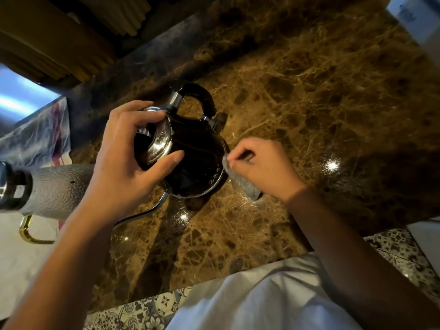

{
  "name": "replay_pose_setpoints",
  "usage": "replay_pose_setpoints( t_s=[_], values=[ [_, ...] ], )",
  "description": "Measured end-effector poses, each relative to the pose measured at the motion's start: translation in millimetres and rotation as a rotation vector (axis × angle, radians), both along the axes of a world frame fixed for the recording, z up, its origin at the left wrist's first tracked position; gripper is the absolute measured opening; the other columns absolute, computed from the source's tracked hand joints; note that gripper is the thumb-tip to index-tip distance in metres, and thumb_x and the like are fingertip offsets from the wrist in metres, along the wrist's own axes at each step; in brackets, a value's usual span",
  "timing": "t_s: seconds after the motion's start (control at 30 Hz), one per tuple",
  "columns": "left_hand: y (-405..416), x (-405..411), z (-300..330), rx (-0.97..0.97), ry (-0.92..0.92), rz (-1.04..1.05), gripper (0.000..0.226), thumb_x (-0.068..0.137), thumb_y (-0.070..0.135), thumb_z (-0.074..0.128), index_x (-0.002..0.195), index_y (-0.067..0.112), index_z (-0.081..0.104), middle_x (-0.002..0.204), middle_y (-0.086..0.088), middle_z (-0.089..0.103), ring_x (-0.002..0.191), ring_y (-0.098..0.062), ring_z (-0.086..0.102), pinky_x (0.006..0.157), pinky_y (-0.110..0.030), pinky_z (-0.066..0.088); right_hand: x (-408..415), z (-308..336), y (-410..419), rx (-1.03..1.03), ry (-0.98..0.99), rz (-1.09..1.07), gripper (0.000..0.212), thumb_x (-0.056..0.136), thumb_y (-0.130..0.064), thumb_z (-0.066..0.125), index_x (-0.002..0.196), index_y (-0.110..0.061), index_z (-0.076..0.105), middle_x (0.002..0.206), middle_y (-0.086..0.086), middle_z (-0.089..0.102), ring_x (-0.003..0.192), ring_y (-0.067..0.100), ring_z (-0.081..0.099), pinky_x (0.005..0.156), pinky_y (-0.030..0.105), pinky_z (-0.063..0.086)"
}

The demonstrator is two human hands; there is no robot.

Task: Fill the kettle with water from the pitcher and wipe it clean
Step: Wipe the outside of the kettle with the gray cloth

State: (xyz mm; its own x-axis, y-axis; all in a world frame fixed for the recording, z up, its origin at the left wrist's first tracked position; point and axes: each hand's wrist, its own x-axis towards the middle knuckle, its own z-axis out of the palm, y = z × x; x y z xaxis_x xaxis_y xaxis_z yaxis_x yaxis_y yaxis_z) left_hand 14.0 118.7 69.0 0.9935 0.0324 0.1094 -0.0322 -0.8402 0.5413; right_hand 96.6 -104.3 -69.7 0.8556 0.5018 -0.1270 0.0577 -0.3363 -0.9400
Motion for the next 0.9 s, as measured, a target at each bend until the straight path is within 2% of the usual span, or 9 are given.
replay_pose_setpoints(
  t_s=[0.03, 0.13, 0.27, 0.37, 0.47, 0.6, 0.73, 0.8, 0.9],
  values=[
    [0.1, -0.9, 0.0, -0.006, 0.005, 0.001, 0.056, 0.089, 0.043, 0.071, 0.136, 0.025, 0.046, 0.146, -0.01, 0.043, 0.138, -0.024, 0.045, 0.111, -0.048, 0.045, 6.2, 1.4, 1.2, 0.032, 0.019, -0.086, 0.009, 0.09, -0.018, 0.078, 0.09, -0.026, 0.076, 0.095, -0.015, 0.073, 0.09, 0.003, 0.069, 0.082, 0.027, 0.058],
    [-1.0, -2.7, 0.4, -0.016, 0.012, 0.016, 0.056, 0.089, 0.044, 0.071, 0.136, 0.026, 0.046, 0.147, -0.01, 0.043, 0.139, -0.024, 0.045, 0.111, -0.049, 0.045, 36.8, 8.8, 14.1, 0.129, 0.02, -0.259, 0.012, 0.092, -0.014, 0.074, 0.099, -0.023, 0.078, 0.098, -0.019, 0.073, 0.092, -0.005, 0.067, 0.084, 0.017, 0.056],
    [-0.4, -1.6, -0.1, -0.014, -0.002, 0.017, 0.056, 0.09, 0.044, 0.072, 0.136, 0.027, 0.046, 0.146, -0.006, 0.043, 0.138, -0.023, 0.045, 0.109, -0.052, 0.045, 55.9, 8.6, 44.8, 0.131, 0.071, -0.146, 0.019, 0.092, -0.011, 0.075, 0.109, -0.015, 0.08, 0.099, -0.01, 0.074, 0.091, 0.001, 0.07, 0.089, 0.02, 0.056],
    [-0.7, -0.6, -1.4, -0.025, -0.01, 0.008, 0.055, 0.09, 0.044, 0.072, 0.136, 0.028, 0.046, 0.145, -0.005, 0.043, 0.139, -0.025, 0.045, 0.108, -0.056, 0.045, 49.6, -0.6, 45.6, 0.1, 0.064, -0.115, 0.016, 0.092, -0.015, 0.075, 0.105, -0.022, 0.08, 0.1, -0.014, 0.074, 0.101, 0.007, 0.071, 0.096, 0.031, 0.057],
    [0.7, -1.1, -1.8, -0.016, -0.001, 0.007, 0.056, 0.09, 0.044, 0.072, 0.137, 0.028, 0.045, 0.146, -0.009, 0.043, 0.139, -0.027, 0.044, 0.107, -0.057, 0.045, 44.1, -6.7, 33.3, 0.103, 0.068, -0.089, 0.015, 0.09, -0.02, 0.077, 0.098, -0.032, 0.079, 0.099, -0.017, 0.075, 0.095, 0.003, 0.07, 0.092, 0.038, 0.06],
    [1.6, 0.7, -0.3, -0.015, 0.022, 0.003, 0.057, 0.089, 0.047, 0.07, 0.137, 0.031, 0.044, 0.148, -0.008, 0.042, 0.139, -0.026, 0.043, 0.108, -0.057, 0.045, 30.4, -5.3, 20.9, 0.085, -0.006, -0.094, 0.01, 0.089, -0.02, 0.08, 0.098, -0.025, 0.079, 0.099, -0.015, 0.072, 0.083, -0.007, 0.061, 0.081, 0.023, 0.052],
    [1.7, -0.4, 0.8, -0.013, 0.022, -0.002, 0.057, 0.089, 0.047, 0.07, 0.137, 0.03, 0.044, 0.146, -0.007, 0.041, 0.138, -0.026, 0.044, 0.107, -0.057, 0.046, 20.5, -2.4, 12.0, -0.007, -0.062, -0.067, 0.006, 0.087, -0.022, 0.082, 0.093, -0.024, 0.08, 0.097, -0.011, 0.073, 0.087, 0.001, 0.066, 0.082, 0.027, 0.057],
    [1.4, -1.2, 0.8, -0.009, 0.022, 0.004, 0.057, 0.09, 0.047, 0.07, 0.137, 0.028, 0.045, 0.146, -0.007, 0.042, 0.138, -0.025, 0.043, 0.108, -0.056, 0.045, 25.3, 3.5, 12.1, 0.003, -0.052, -0.083, 0.008, 0.089, -0.02, 0.079, 0.095, -0.025, 0.081, 0.098, -0.014, 0.071, 0.089, 0.0, 0.066, 0.083, 0.022, 0.056],
    [0.7, -0.9, 1.2, -0.011, 0.026, 0.011, 0.056, 0.09, 0.048, 0.07, 0.137, 0.031, 0.045, 0.147, -0.006, 0.042, 0.139, -0.025, 0.043, 0.108, -0.056, 0.045, 43.3, 11.6, 25.6, -0.003, -0.134, -0.141, 0.014, 0.093, -0.02, 0.075, 0.104, -0.025, 0.082, 0.104, -0.007, 0.069, 0.093, 0.006, 0.065, 0.081, 0.017, 0.051]
  ],
)
